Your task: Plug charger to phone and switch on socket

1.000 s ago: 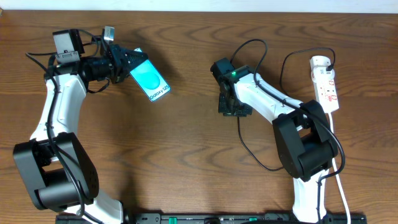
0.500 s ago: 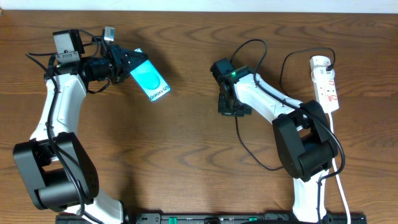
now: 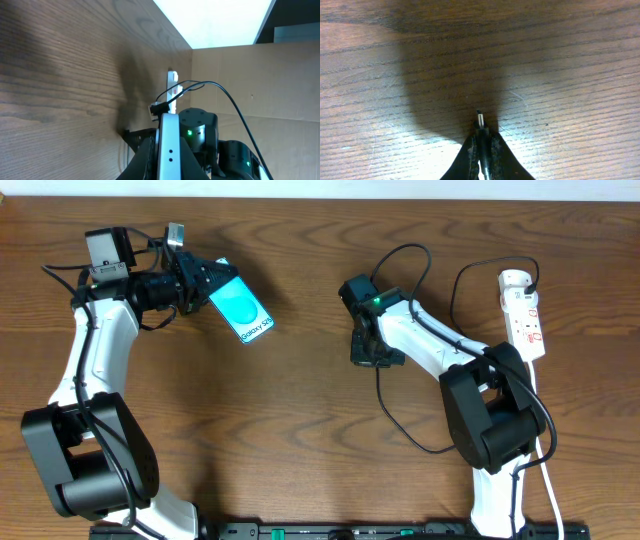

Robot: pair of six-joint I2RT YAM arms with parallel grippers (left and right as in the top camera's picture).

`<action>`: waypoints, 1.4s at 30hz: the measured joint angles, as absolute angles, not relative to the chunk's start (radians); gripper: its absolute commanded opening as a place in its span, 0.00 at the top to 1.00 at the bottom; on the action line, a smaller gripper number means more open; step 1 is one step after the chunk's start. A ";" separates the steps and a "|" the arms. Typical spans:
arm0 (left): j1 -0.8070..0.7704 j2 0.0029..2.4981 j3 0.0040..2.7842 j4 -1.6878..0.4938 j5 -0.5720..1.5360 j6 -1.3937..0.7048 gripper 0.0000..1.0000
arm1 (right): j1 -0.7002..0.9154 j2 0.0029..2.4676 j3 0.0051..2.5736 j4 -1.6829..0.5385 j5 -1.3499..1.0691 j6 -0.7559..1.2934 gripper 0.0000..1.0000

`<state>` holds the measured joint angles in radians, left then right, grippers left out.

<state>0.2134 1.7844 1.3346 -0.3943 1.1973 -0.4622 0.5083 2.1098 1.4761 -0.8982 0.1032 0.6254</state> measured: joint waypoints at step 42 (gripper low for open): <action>0.213 1.784 1.335 -0.401 1.197 -0.462 0.93 | 0.543 2.106 1.472 -0.949 0.074 0.663 0.82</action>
